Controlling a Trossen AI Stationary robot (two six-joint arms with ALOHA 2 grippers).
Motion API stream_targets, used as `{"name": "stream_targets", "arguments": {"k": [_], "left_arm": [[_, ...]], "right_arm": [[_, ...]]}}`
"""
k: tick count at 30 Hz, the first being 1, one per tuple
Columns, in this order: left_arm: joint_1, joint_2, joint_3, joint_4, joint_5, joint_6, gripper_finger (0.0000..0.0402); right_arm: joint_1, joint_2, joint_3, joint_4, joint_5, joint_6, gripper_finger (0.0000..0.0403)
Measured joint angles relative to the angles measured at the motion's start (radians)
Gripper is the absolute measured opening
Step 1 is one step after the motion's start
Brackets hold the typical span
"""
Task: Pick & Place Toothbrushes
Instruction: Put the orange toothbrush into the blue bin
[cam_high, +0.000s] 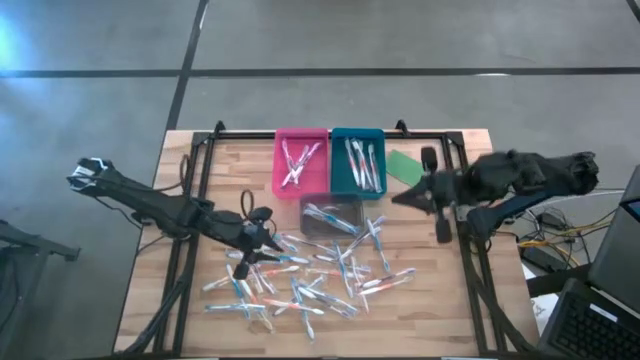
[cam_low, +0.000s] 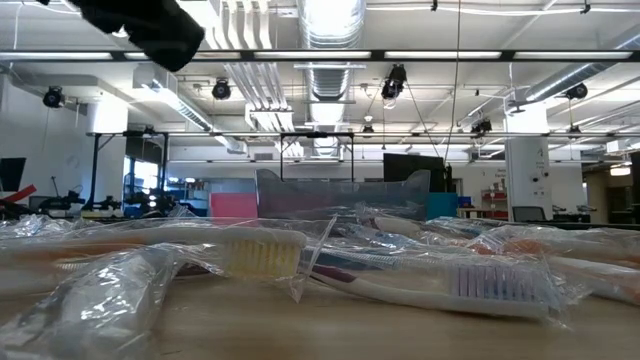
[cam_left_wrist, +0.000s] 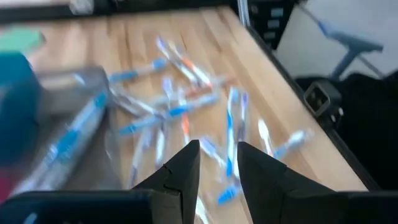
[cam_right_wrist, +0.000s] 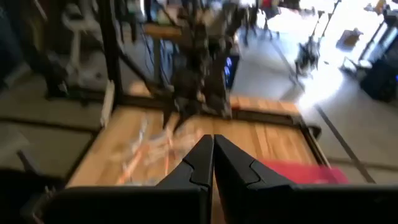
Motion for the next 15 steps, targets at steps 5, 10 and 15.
{"name": "stream_targets", "arguments": {"k": [5, 10, 15], "left_arm": [[-0.053, 0.049, 0.000, -0.034, 0.000, -0.024, 0.0112], [-0.112, 0.111, 0.036, -0.056, 0.000, -0.083, 0.0112], [-0.161, 0.207, 0.117, -0.138, 0.000, -0.122, 0.0112]], "right_arm": [[0.138, 0.041, 0.000, -0.064, 0.176, 0.073, 0.0008], [0.237, 0.073, 0.000, -0.115, 0.280, 0.180, 0.0008], [0.299, 0.100, -0.009, -0.201, 0.346, 0.323, 0.0008]]}}
